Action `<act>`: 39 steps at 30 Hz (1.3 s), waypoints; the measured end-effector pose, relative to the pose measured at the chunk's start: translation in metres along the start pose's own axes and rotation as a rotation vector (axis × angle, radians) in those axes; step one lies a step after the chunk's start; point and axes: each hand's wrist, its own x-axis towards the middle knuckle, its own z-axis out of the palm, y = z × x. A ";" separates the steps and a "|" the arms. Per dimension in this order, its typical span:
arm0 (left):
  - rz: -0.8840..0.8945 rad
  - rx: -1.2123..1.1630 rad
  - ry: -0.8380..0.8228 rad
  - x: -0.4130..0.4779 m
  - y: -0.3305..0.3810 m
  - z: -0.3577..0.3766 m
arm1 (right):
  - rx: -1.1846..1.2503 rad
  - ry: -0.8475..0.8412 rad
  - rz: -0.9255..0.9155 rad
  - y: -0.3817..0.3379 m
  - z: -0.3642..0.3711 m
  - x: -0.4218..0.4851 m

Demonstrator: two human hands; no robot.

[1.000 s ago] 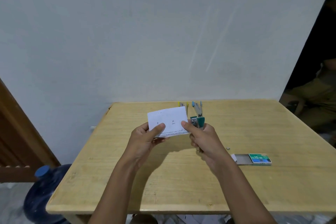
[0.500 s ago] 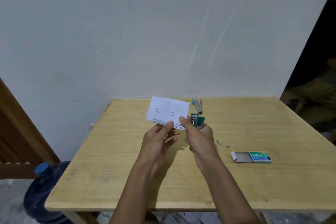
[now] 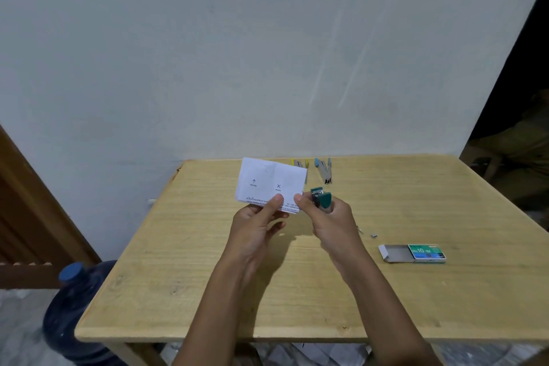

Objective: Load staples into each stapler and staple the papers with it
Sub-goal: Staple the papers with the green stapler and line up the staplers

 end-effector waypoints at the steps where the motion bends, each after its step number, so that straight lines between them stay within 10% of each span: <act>1: 0.014 0.008 0.014 0.001 0.001 -0.001 | -0.041 -0.013 -0.015 0.001 -0.003 0.001; 11: 0.088 -0.052 0.016 -0.002 0.001 0.004 | -0.155 -0.414 0.010 -0.001 -0.009 -0.001; 39: 0.150 -0.084 0.011 -0.008 -0.010 -0.005 | -0.047 -0.356 -0.131 0.005 0.008 -0.004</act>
